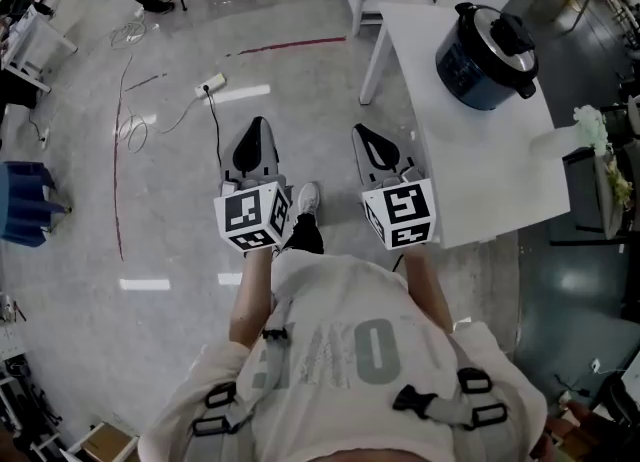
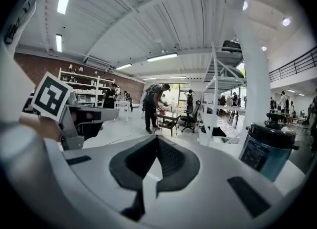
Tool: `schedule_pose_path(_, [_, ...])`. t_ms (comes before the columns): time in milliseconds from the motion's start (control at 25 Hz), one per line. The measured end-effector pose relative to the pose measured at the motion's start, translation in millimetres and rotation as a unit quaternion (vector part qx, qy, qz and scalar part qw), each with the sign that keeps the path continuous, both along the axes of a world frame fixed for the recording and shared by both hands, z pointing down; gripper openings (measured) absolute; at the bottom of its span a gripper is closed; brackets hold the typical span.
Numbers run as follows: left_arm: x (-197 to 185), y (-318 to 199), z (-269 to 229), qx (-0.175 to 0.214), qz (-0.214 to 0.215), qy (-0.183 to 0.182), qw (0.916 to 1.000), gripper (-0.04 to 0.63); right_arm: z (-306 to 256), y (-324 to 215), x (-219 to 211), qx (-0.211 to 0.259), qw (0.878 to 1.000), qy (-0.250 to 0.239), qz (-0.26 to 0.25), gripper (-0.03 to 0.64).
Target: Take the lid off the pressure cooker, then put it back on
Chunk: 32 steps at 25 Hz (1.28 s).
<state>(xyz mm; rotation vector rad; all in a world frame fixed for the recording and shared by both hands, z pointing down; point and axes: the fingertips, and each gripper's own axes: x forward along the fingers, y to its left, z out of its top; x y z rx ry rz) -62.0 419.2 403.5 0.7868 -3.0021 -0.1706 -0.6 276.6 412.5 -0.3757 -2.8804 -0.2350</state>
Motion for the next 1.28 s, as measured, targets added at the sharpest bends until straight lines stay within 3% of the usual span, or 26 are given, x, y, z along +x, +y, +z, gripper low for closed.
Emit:
schedule_pose_path(400, [-160,-16,-9,-0.01,0.027,-0.009,0.9996,0.017,-3,-15,-158,-0.013,1.0,0.008,0.025,0.009])
schedule_pose_path(600, [-219,-31,-4,-0.01,0.039,-0.002,0.9992,0.017,2,-36,-215,-0.04,0.997,0.001,0.063,0.009])
schedule_pose_path(720, [-237,-39,-2,-0.004,0.044,0.003,0.999,0.017,0,-43,-235,-0.057,0.996,-0.002,0.069,0.009])
schedule_pose_path(960, [-252,-60,12,-0.009,0.044,0.012,0.9989,0.018,7,-58,-254,-0.048,0.997,-0.003,0.053,0.009])
schedule_pose_path(1280, [-260,-79,-17,-0.001,0.035,0.0,0.9994,0.017,-14,-75,-261,-0.037,0.998,-0.009,0.054,0.009])
